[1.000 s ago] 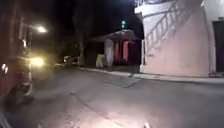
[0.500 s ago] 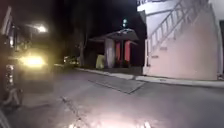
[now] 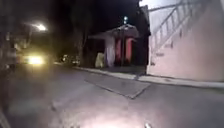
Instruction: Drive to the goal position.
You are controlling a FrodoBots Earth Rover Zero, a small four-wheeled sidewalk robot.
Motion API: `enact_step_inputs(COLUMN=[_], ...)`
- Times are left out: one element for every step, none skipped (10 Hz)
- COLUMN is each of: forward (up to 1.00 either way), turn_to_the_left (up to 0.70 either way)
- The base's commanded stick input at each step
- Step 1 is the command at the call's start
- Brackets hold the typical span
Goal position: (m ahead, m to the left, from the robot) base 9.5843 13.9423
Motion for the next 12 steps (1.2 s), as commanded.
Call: enact_step_inputs(forward=[0.70,0.70,0.70,0.70,0.70,0.70,0.70,0.70,0.70,0.70,0.70,0.70], turn_to_the_left=[0.00,0.00,0.00,0.00,0.00,0.12,0.35,0.35,0.35,0.35,0.35,0.35])
